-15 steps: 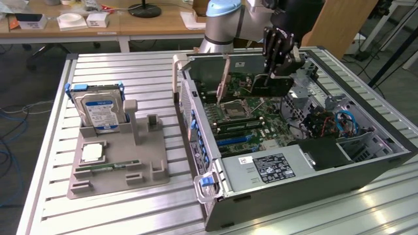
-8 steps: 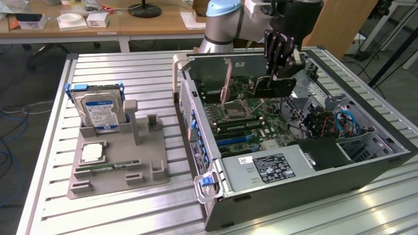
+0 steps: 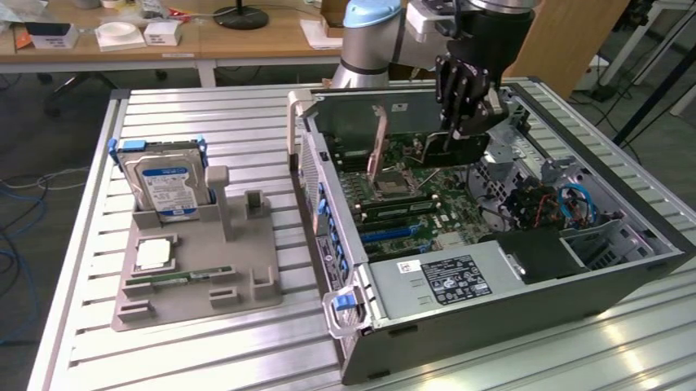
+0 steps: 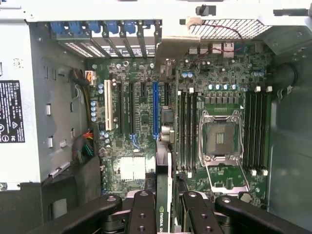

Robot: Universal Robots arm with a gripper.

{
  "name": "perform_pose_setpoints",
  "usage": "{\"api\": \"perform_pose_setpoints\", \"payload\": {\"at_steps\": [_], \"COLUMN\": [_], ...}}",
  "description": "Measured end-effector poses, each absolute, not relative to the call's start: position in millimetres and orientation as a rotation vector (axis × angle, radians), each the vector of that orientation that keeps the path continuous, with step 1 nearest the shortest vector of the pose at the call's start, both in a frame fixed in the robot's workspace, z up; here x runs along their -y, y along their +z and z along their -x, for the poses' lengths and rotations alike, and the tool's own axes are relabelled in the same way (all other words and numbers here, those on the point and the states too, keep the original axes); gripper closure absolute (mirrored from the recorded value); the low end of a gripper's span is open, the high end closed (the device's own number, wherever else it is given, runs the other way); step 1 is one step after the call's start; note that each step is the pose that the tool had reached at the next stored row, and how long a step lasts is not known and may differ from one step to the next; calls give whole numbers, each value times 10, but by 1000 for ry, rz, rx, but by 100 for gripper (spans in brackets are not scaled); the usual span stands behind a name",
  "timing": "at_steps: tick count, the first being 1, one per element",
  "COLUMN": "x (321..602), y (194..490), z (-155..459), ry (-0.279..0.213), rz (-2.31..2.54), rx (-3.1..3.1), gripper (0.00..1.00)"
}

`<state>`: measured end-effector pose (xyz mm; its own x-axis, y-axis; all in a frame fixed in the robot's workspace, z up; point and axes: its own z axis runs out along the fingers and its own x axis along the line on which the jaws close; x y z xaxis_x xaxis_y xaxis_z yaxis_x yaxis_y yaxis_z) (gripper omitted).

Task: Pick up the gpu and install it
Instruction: 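Insert the gpu into the slot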

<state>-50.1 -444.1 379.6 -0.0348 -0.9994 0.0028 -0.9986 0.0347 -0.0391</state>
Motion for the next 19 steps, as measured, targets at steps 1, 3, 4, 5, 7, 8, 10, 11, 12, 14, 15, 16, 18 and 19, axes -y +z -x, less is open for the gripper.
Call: {"api": "perform_pose_setpoints", "payload": {"at_steps": [1, 3, 4, 5, 7, 8, 10, 11, 12, 14, 15, 16, 18, 19], "x": [4442, 4442, 4442, 4442, 4443, 4443, 4444, 4446, 4449, 4455, 4456, 4458, 4462, 4466], "y": [3793, 3766, 3749, 3730, 3695, 3675, 3639, 3621, 3603, 3567, 3549, 3530, 3494, 3476], "z": [501, 501, 504, 508, 514, 516, 521, 525, 528, 536, 541, 548, 567, 576], "ry": [-47, -47, -48, -48, -48, -48, -48, -48, -48, -48, -48, -48, -48, -48], "rz": [2165, 2165, 2165, 2165, 2165, 2165, 2165, 2165, 2165, 2165, 2165, 2165, 2165, 2165], "rx": [-2242, -2241, -2242, -2242, -2242, -2242, -2242, -2243, -2242, -2243, -2243, -2243, -2243, -2243], "gripper": [74, 74, 74, 74, 74, 74, 74, 74, 74, 74, 74, 74, 74, 74]}}
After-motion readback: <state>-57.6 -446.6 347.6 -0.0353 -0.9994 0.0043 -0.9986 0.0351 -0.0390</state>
